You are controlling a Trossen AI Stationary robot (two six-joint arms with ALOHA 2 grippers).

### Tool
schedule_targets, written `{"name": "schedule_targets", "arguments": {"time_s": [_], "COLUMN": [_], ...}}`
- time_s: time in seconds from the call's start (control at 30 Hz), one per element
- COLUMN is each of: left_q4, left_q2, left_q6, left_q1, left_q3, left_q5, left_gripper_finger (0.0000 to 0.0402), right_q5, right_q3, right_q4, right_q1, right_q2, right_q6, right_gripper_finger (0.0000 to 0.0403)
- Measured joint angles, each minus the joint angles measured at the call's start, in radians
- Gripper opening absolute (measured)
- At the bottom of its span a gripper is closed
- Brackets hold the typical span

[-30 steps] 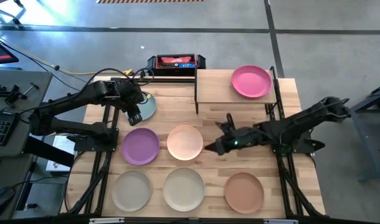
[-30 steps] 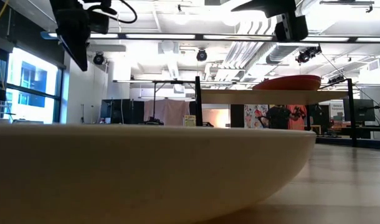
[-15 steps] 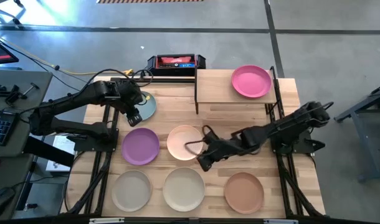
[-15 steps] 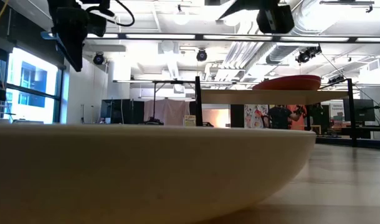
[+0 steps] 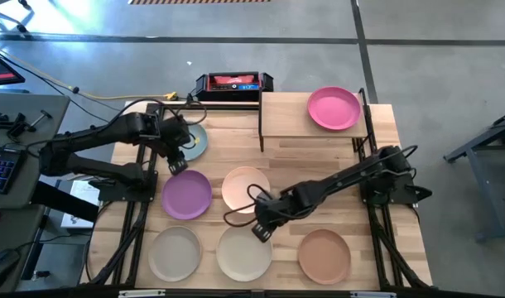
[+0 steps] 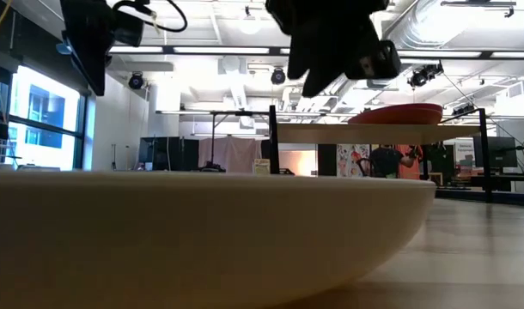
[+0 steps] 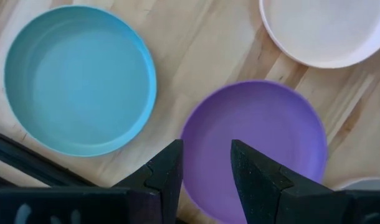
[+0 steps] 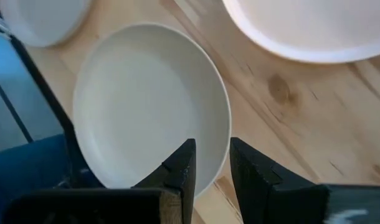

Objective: Place and stack plates onto a shelf
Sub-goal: Stack the white plate on top of the pink plate on the shelf

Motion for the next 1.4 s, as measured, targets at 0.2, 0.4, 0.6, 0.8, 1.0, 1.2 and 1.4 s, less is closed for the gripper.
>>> {"name": "schedule_targets", "arguments": {"time_s": [0.2, 0.4, 0.6, 0.8, 1.0, 1.2, 1.4], "left_q4": [0.002, 0.002, 0.002, 0.002, 0.005, 0.006, 0.01], "left_q2": [0.0, 0.0, 0.0, 0.0, 0.0, 0.0, 0.0], "left_q6": [-0.025, -0.025, -0.025, -0.026, -0.027, -0.028, -0.044], "left_q1": [-0.023, -0.024, -0.024, -0.024, -0.024, -0.024, -0.024], "left_q3": [0.0, 0.0, 0.0, 0.0, 0.0, 0.0, 0.0], "left_q5": [-0.001, -0.005, -0.018, -0.047, -0.056, -0.057, -0.057], "left_gripper_finger": [0.0124, 0.0124, 0.0124, 0.0124, 0.0124, 0.0124, 0.0124], "right_q5": [-0.02, -0.02, -0.017, -0.014, 0.034, 0.019, 0.013], "right_q3": [0.0, 0.0, 0.0, 0.0, 0.0, 0.0, 0.0], "right_q4": [0.005, 0.011, 0.018, 0.018, 0.018, 0.032, 0.043], "right_q1": [0.009, 0.03, 0.044, 0.046, 0.046, 0.046, 0.046], "right_q2": [0.042, 0.069, 0.113, 0.137, 0.137, 0.155, 0.167], "right_q6": [0.017, 0.028, 0.036, 0.039, 0.035, 0.017, 0.018], "right_gripper_finger": [0.0078, 0.0078, 0.0078, 0.0078, 0.0078, 0.0078, 0.0078]}}
